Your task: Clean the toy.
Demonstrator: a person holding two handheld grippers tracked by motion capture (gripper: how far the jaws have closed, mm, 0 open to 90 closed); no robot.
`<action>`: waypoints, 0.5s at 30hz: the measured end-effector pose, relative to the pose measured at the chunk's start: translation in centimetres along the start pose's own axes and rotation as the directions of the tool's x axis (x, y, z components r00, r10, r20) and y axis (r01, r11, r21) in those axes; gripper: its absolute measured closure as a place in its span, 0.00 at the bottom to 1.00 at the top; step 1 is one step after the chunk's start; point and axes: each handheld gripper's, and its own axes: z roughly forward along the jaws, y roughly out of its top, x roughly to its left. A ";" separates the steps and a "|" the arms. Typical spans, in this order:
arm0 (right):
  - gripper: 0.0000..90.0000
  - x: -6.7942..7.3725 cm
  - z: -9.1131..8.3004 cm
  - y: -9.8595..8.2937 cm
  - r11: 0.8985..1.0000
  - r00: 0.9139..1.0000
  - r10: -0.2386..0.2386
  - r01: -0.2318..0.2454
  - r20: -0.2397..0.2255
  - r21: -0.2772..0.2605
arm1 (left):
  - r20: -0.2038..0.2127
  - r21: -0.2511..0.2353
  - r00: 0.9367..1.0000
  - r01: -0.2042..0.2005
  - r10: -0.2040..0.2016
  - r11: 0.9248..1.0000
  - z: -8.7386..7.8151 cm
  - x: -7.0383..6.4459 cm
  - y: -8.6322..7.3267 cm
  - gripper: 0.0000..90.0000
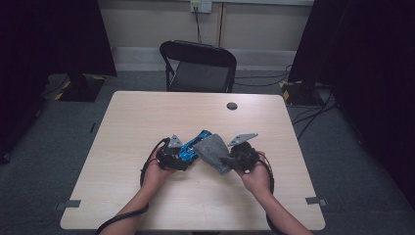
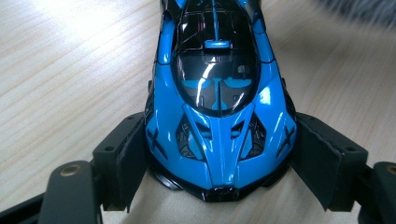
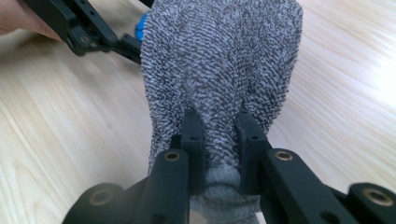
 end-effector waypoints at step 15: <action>0.85 3.2 5.1 4.5 0.983 0.991 -0.134 0.136 -0.017 0.128 | 0.000 -0.007 1.000 0.008 -0.008 1.000 0.0 -0.1 0.0 0.26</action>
